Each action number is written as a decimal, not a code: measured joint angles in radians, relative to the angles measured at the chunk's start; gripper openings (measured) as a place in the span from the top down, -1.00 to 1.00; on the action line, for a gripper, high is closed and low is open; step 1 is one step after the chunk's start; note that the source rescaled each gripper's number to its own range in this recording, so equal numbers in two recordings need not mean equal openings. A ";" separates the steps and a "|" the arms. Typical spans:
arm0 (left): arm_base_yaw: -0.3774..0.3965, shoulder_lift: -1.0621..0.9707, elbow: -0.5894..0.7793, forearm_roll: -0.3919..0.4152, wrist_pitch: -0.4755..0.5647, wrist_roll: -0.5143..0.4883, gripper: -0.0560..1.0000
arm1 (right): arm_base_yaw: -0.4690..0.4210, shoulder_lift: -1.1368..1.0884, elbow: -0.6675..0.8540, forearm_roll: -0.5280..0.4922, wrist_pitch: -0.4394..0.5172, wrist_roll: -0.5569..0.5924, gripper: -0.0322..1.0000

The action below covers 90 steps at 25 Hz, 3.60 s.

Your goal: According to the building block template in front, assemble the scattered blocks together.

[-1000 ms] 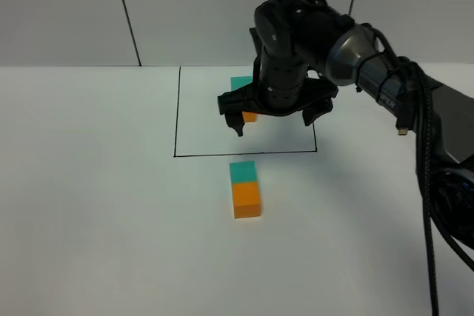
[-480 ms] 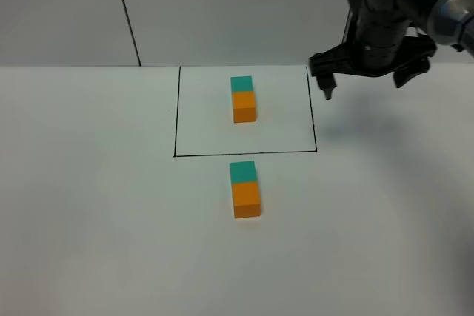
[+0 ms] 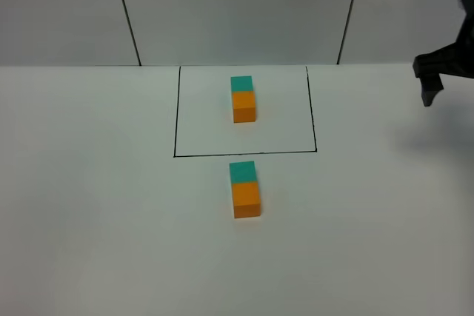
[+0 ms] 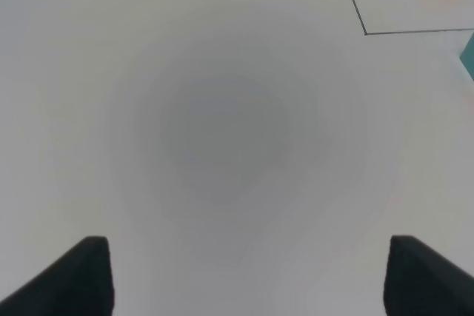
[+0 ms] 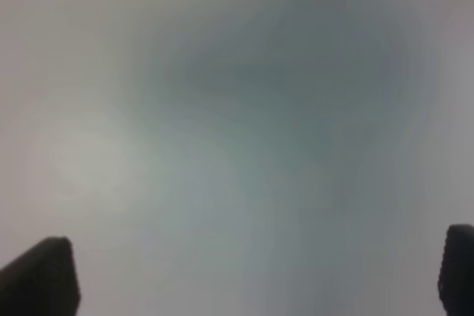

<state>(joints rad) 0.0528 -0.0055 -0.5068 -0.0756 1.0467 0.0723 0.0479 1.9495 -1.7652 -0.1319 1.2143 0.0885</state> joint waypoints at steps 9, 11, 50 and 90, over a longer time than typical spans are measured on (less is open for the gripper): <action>0.000 0.000 0.000 0.000 0.000 0.001 -0.38 | -0.034 -0.313 0.318 -0.025 -0.134 -0.043 -1.00; 0.000 0.000 0.000 0.000 0.000 0.001 -0.38 | -0.034 -0.400 0.393 -0.026 -0.173 -0.051 -1.00; 0.000 0.000 0.000 0.000 0.000 0.000 -0.38 | -0.034 -1.797 1.249 0.203 -0.176 -0.190 -1.00; 0.000 0.000 0.000 0.000 0.000 0.000 -0.38 | 0.018 -1.939 1.266 0.189 -0.145 -0.177 -0.49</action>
<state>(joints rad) 0.0528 -0.0055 -0.5068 -0.0756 1.0467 0.0722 0.0654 0.0103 -0.4989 0.0567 1.0689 -0.0881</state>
